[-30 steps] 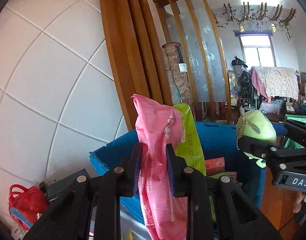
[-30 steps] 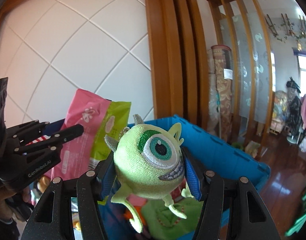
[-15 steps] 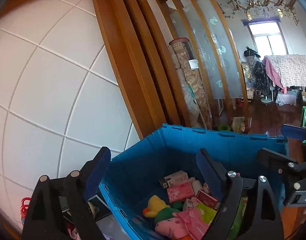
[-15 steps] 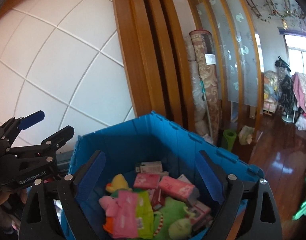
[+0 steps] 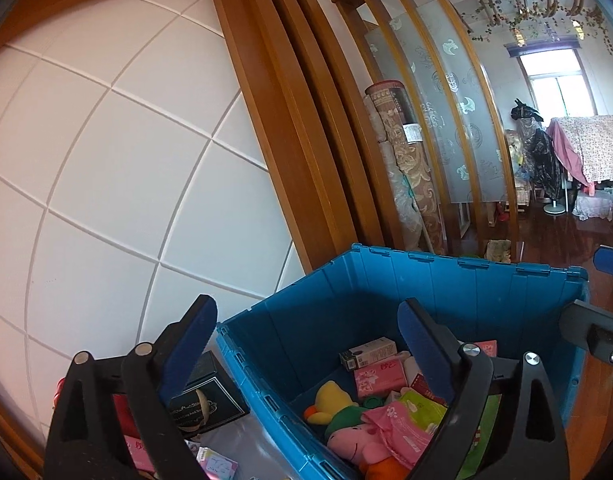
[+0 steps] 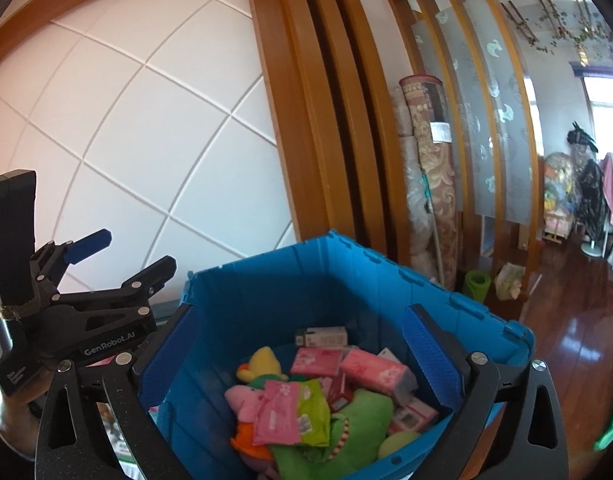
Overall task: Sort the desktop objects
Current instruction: 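Move both tools back over the pile on the table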
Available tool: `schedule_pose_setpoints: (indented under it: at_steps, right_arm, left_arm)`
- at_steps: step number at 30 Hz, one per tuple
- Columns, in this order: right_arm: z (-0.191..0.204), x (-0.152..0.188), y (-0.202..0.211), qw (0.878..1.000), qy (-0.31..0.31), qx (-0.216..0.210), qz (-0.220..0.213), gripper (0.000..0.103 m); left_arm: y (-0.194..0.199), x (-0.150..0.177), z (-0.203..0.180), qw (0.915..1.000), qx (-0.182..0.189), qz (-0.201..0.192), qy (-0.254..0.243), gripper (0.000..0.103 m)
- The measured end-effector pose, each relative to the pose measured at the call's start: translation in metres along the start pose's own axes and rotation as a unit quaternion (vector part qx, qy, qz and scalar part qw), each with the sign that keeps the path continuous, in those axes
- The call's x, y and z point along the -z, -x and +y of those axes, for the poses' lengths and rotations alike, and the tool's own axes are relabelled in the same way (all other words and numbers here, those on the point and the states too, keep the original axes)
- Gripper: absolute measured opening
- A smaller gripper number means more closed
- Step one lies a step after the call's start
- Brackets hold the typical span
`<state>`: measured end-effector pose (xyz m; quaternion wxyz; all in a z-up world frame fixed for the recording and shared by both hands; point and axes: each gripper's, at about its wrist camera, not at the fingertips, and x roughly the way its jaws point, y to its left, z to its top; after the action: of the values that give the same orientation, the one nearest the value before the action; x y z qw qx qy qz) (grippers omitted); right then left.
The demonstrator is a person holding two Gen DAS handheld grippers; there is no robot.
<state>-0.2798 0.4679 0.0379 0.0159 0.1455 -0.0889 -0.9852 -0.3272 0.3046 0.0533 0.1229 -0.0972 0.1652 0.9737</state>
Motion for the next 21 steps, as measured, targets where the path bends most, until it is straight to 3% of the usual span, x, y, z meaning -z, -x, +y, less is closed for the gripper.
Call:
schedule_pose_setpoints:
  at_steps: [11, 21]
  right_arm:
    - [0.055, 0.024, 0.016, 0.994, 0.022, -0.108, -0.002, 0.103]
    - [0.163, 0.056, 0.017, 0.984, 0.075, -0.158, 0.026, 0.103]
  left_arm:
    - [0.054, 0.07, 0.066, 0.9932, -0.085, 0.011, 0.079, 0.093]
    - [0.126, 0.164, 0.166, 0.979, -0.154, 0.044, 0.126, 0.093]
